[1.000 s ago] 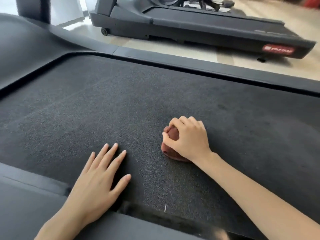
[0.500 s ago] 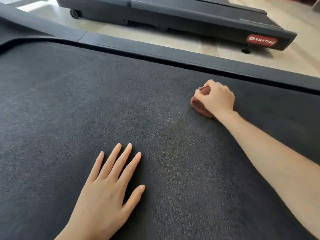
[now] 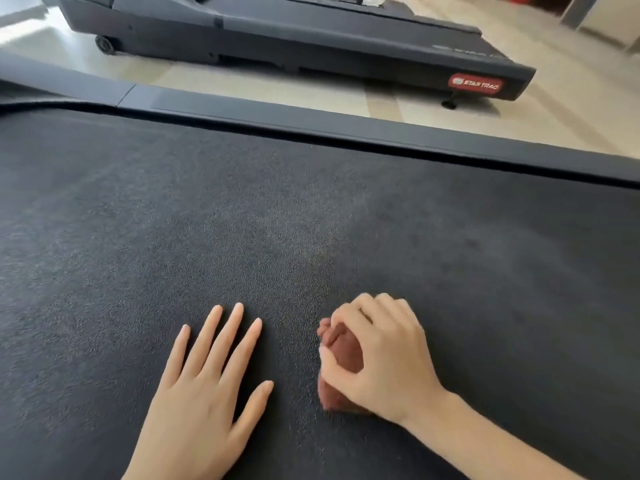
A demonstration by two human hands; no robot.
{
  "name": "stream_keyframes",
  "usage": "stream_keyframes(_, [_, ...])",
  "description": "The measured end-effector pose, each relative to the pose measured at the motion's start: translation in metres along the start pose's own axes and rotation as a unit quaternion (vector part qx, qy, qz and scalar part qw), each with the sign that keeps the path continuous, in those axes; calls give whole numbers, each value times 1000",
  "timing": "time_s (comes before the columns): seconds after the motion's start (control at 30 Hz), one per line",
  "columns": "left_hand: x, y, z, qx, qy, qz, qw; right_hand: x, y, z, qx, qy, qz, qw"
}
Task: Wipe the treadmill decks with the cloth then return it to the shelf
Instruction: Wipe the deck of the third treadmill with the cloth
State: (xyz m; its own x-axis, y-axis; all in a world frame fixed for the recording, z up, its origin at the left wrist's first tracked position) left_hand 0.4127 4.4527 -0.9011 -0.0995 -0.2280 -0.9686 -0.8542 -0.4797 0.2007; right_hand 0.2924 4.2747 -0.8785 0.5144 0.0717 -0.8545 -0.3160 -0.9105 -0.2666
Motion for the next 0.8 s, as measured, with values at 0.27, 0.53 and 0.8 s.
stream_keyframes(0.27, [-6,1,5,0,4,4,1000,-17,-36,31,27,-18,39,999])
stream_keyframes(0.53, [-2,5,39,23,-4,23,999,-60,-61,88,64,-131,32,989])
stream_keyframes(0.8, [-4,61,43,86,-145,23,985,-156,-9,189,254,-106,108,955])
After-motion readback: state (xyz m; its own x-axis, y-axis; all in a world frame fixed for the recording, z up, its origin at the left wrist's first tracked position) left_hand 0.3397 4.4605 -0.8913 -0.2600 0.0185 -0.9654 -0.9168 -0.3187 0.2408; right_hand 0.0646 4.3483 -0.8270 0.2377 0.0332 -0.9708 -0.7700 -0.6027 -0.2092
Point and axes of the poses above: each hand's wrist, its own z-axis away from the middle knuckle, its own x-axis out of the palm, y = z × x, the point moved 1 cm from there along -z, towards the middle knuckle, and after that the axes turned 3 degrees about y, right-handed, at the moved point
